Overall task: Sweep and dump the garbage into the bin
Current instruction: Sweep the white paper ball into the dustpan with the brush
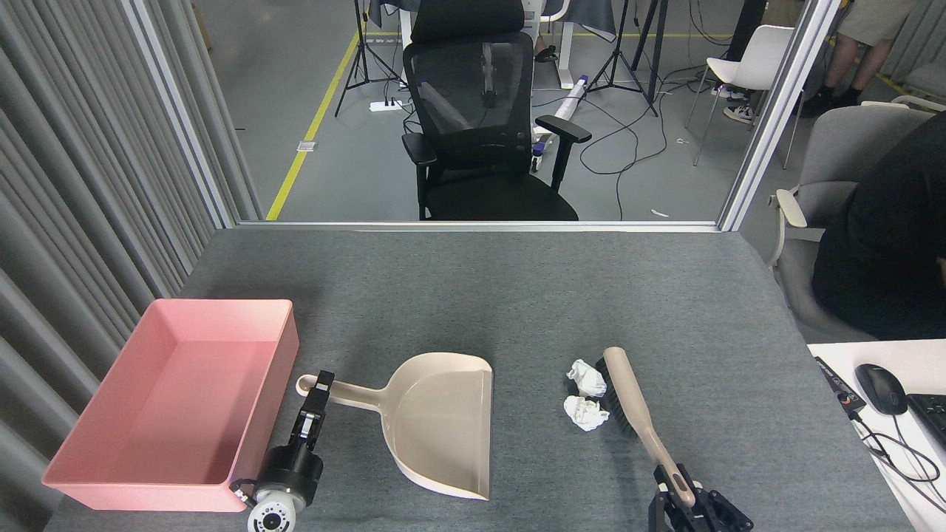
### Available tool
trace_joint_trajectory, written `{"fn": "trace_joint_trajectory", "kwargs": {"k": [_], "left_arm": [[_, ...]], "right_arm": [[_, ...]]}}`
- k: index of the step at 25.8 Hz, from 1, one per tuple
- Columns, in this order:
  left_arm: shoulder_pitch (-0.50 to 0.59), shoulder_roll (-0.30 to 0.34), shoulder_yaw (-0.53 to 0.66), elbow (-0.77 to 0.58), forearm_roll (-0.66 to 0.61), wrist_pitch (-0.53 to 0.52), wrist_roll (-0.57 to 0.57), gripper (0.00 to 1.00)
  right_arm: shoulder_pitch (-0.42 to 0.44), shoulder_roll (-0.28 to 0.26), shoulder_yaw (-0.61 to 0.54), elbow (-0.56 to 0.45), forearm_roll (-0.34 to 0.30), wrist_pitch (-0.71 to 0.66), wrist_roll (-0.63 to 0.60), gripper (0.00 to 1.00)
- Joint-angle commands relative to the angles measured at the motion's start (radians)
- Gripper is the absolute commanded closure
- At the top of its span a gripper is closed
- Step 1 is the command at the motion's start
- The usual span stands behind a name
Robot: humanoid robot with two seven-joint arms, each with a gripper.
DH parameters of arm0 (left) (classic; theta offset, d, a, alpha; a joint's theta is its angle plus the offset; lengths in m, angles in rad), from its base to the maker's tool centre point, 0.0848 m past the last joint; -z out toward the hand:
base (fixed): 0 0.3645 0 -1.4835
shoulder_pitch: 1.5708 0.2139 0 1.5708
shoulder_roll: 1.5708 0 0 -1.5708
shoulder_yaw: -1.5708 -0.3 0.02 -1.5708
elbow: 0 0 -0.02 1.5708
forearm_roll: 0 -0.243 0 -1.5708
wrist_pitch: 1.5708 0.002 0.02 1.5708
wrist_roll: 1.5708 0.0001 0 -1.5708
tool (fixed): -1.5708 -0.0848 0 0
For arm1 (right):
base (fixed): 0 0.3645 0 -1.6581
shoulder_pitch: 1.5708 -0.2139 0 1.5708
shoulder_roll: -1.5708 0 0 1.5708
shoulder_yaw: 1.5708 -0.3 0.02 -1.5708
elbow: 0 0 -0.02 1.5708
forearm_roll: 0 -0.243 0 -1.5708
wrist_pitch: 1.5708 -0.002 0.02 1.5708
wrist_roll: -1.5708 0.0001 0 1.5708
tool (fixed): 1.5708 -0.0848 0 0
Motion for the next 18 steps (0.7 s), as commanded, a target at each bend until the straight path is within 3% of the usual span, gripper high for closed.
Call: {"fn": "trace_joint_trajectory", "kwargs": {"k": [1, 6, 14, 18], "left_arm": [[0.001, 0.001, 0.000, 0.000, -0.002, -0.007, 0.000, 0.90], [0.001, -0.001, 0.000, -0.002, -0.002, -0.007, 0.002, 0.89], [0.001, -0.002, 0.000, -0.003, -0.002, -0.007, 0.002, 0.89], [0.001, -0.002, 0.000, -0.003, -0.002, -0.007, 0.002, 0.89]], "right_arm": [[-0.011, 0.039, 0.058, 0.018, -0.001, 0.024, -0.006, 1.00], [-0.023, 0.056, 0.175, 0.021, -0.001, 0.070, -0.009, 1.00], [0.006, 0.141, 0.384, -0.001, -0.004, 0.130, -0.020, 1.00], [0.030, 0.150, 0.485, -0.065, -0.011, 0.182, -0.046, 1.00]]}}
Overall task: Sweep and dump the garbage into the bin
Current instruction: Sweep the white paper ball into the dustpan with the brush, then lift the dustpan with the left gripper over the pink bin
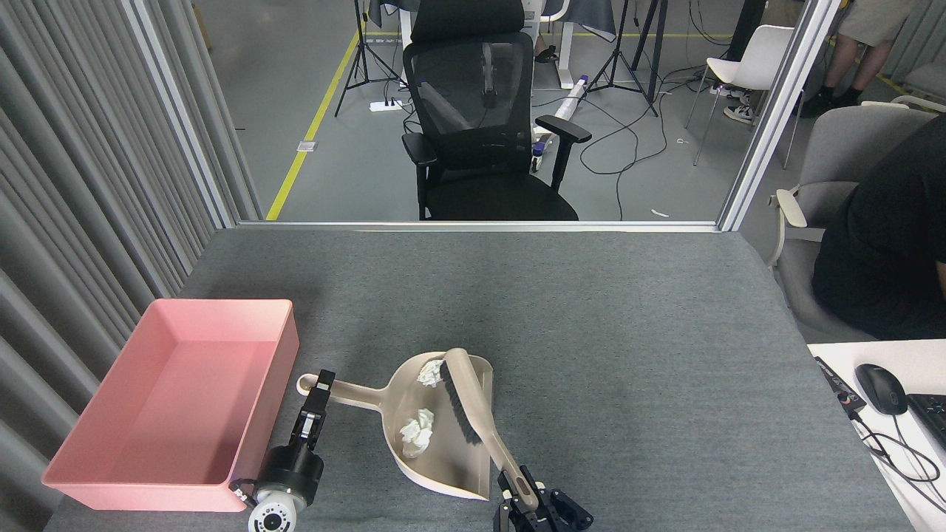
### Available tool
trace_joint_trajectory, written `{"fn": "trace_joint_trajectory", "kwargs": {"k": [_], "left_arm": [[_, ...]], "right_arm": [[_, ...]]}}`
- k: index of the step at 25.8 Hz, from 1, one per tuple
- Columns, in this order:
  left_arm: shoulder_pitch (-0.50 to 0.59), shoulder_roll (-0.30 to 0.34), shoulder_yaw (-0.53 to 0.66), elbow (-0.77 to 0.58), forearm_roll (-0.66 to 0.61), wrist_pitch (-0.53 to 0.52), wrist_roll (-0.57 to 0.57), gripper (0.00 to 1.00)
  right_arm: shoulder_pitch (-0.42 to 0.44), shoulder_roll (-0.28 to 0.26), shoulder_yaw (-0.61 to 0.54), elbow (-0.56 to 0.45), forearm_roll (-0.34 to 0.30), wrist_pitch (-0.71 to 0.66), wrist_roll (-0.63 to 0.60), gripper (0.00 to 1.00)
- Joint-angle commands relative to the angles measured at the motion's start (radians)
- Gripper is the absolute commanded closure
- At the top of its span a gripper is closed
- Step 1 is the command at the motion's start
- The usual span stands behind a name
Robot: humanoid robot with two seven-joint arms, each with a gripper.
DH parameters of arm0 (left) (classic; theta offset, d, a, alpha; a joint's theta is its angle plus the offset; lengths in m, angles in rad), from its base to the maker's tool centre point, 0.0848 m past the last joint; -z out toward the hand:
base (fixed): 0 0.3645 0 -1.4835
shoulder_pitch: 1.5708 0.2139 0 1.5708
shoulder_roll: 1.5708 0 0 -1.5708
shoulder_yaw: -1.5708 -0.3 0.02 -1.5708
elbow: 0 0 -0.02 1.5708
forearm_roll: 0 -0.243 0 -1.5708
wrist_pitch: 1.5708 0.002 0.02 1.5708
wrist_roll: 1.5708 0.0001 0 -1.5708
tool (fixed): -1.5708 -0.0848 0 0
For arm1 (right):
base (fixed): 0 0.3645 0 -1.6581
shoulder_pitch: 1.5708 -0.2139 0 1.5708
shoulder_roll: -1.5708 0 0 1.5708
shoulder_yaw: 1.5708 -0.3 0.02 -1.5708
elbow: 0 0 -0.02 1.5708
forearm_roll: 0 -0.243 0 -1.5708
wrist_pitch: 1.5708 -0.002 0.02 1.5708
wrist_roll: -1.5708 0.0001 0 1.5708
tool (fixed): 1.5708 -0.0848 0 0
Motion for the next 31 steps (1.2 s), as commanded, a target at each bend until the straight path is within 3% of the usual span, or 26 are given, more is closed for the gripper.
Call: {"fn": "trace_joint_trajectory", "kwargs": {"k": [1, 4, 7, 13, 17, 22, 31], "left_arm": [[0.000, 0.000, 0.000, 0.000, 0.000, 0.002, 0.000, 0.89], [0.000, 0.000, 0.000, 0.000, 0.000, 0.002, 0.000, 0.89], [0.000, 0.000, 0.000, 0.000, 0.000, 0.002, 0.000, 0.89], [0.000, -0.002, 0.000, -0.002, 0.014, 0.011, -0.008, 0.89], [0.000, -0.003, 0.002, -0.006, 0.017, 0.014, -0.009, 0.89], [0.000, -0.002, 0.003, -0.041, 0.045, 0.050, -0.031, 0.90], [0.000, -0.002, -0.005, -0.183, 0.121, 0.174, -0.072, 0.90]], "right_arm": [[0.026, 0.008, 0.077, -0.078, -0.006, 0.046, -0.017, 1.00], [0.054, -0.004, 0.062, -0.177, -0.023, 0.051, -0.017, 1.00], [0.063, -0.024, -0.002, -0.213, -0.086, 0.048, -0.015, 1.00], [0.087, -0.079, -0.139, -0.210, -0.095, 0.037, -0.017, 1.00], [0.100, -0.148, -0.242, -0.195, -0.095, 0.014, -0.017, 1.00], [0.100, -0.202, -0.288, -0.144, -0.094, -0.011, -0.017, 1.00], [0.103, -0.208, -0.306, -0.143, -0.094, -0.012, -0.023, 1.00]]}}
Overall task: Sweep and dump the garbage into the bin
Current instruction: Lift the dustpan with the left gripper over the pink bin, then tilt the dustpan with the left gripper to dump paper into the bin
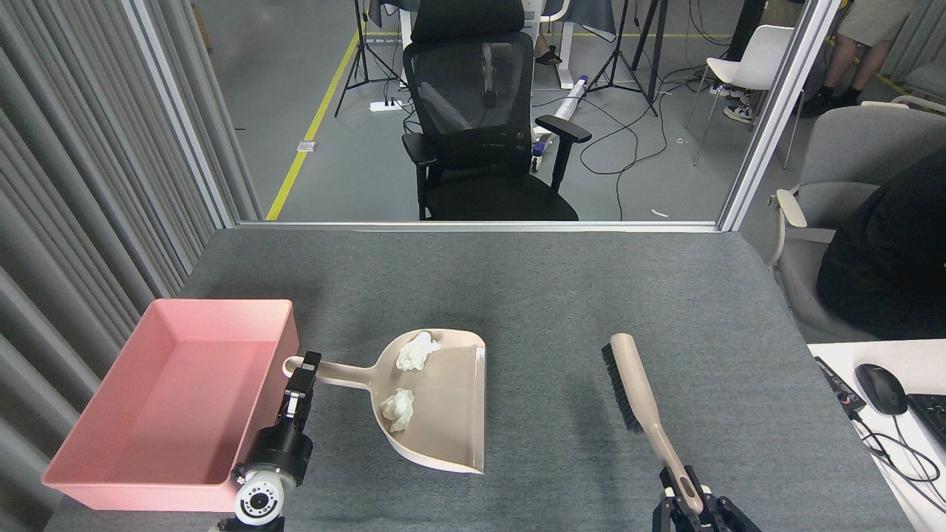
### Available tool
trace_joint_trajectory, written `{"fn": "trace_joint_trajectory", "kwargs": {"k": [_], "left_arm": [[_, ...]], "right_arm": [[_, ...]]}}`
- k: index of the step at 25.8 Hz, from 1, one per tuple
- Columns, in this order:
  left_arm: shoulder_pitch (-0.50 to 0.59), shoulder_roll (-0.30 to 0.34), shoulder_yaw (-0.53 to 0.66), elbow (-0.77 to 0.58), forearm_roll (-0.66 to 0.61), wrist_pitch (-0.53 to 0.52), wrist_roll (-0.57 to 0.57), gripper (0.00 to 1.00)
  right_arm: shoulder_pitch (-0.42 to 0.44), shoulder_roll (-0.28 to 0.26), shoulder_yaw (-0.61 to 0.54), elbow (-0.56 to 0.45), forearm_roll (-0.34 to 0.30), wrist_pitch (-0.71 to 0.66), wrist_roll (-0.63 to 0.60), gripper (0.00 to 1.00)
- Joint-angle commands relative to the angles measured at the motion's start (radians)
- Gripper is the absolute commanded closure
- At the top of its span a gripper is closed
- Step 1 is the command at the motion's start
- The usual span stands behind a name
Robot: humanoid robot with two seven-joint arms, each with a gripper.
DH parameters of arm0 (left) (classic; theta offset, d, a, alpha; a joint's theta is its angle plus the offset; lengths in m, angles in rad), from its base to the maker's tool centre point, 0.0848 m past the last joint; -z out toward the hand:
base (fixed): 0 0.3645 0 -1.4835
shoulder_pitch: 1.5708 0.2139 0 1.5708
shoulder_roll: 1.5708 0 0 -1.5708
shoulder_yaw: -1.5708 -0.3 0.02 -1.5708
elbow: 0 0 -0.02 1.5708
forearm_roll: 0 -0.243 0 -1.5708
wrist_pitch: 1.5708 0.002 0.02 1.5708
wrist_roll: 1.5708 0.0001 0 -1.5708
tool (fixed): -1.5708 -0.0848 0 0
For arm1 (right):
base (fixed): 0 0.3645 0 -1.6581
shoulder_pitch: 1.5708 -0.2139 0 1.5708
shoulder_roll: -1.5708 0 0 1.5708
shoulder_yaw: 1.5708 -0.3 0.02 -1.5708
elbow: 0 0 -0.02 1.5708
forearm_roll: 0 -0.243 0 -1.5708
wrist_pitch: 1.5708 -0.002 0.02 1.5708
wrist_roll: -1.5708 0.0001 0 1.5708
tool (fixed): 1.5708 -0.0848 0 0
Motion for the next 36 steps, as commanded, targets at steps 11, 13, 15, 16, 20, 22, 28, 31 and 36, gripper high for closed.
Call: {"fn": "trace_joint_trajectory", "kwargs": {"k": [11, 13, 15, 16, 20, 22, 28, 31, 36], "left_arm": [[-0.032, 0.113, 0.000, -0.144, 0.168, 0.249, -0.100, 0.90], [-0.032, 0.150, 0.004, -0.173, 0.188, 0.271, -0.102, 0.90], [-0.028, 0.197, 0.004, -0.199, 0.249, 0.299, -0.104, 0.90], [-0.028, 0.225, 0.004, -0.210, 0.289, 0.322, -0.104, 0.90], [-0.029, 0.340, 0.004, -0.220, 0.412, 0.368, -0.105, 0.90], [-0.025, 0.395, 0.006, -0.220, 0.447, 0.368, -0.107, 0.90], [-0.014, 0.529, 0.010, -0.138, 0.573, 0.346, -0.116, 0.90], [-0.014, 0.587, 0.035, -0.059, 0.622, 0.308, -0.159, 0.90], [-0.014, 0.661, 0.038, 0.099, 0.629, 0.179, -0.165, 0.90]], "right_arm": [[0.007, -0.014, -0.005, 0.020, 0.009, 0.008, 0.002, 1.00], [0.005, -0.016, -0.003, 0.022, 0.017, 0.012, 0.002, 1.00], [0.007, -0.016, -0.003, 0.023, 0.020, 0.012, 0.002, 1.00], [0.007, -0.016, -0.002, 0.023, 0.028, 0.011, 0.000, 1.00], [0.004, -0.017, -0.002, 0.023, 0.041, 0.011, 0.000, 1.00], [-0.001, -0.016, 0.000, 0.023, 0.041, 0.011, 0.000, 1.00], [-0.007, -0.014, 0.005, 0.023, 0.048, 0.011, 0.002, 0.98], [-0.004, -0.013, 0.006, 0.023, 0.048, 0.009, 0.002, 0.98], [-0.001, -0.016, 0.006, 0.023, 0.048, 0.008, 0.002, 0.97]]}}
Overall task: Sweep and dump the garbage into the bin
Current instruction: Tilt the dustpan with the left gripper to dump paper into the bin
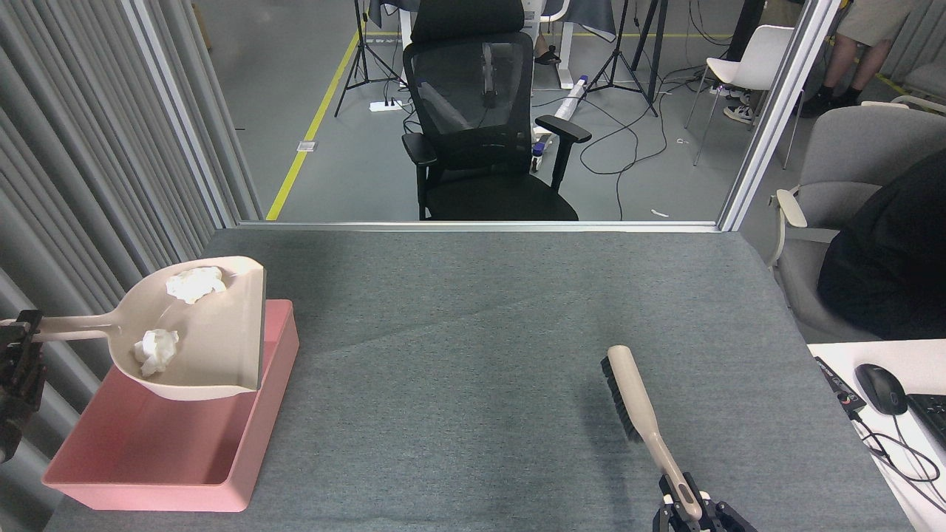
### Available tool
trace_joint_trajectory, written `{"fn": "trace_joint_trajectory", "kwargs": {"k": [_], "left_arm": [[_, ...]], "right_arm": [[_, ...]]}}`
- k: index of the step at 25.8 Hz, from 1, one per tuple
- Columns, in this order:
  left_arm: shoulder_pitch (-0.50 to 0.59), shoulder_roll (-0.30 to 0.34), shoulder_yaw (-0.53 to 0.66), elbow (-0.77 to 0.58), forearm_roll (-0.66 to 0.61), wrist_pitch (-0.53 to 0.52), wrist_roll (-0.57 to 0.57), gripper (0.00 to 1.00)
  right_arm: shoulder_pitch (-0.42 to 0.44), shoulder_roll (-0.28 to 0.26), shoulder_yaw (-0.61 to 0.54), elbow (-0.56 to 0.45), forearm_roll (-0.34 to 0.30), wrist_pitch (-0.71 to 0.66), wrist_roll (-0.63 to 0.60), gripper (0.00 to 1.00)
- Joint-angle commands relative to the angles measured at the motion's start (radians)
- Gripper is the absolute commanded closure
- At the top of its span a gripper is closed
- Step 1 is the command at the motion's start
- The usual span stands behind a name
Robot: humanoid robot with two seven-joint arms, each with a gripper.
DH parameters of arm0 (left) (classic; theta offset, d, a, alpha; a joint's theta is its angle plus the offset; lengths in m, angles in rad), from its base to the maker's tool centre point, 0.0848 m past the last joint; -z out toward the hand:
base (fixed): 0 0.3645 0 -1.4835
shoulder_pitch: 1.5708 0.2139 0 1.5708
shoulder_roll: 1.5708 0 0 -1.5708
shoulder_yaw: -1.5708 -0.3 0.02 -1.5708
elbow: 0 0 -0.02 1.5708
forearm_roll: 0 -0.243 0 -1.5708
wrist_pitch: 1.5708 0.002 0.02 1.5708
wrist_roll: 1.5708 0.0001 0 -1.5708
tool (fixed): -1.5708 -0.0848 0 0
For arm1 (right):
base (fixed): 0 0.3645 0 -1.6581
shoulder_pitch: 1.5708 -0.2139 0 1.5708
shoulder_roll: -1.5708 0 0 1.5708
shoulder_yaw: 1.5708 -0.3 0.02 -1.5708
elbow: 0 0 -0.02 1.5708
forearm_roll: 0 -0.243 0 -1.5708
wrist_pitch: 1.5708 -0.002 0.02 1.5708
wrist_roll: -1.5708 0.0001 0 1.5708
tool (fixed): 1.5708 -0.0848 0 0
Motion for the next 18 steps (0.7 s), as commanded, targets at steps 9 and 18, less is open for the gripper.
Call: {"fn": "trace_joint_trajectory", "kwargs": {"k": [9, 18], "left_arm": [[0.032, 0.170, -0.007, 0.300, 0.000, -0.301, -0.027, 0.89], [-0.115, 0.182, -0.034, 0.415, -0.261, -0.486, 0.051, 0.89]], "right_arm": [[0.001, 0.002, 0.000, 0.000, 0.000, -0.002, -0.001, 0.97], [0.006, 0.007, 0.000, -0.005, -0.001, -0.005, -0.002, 0.97]]}}
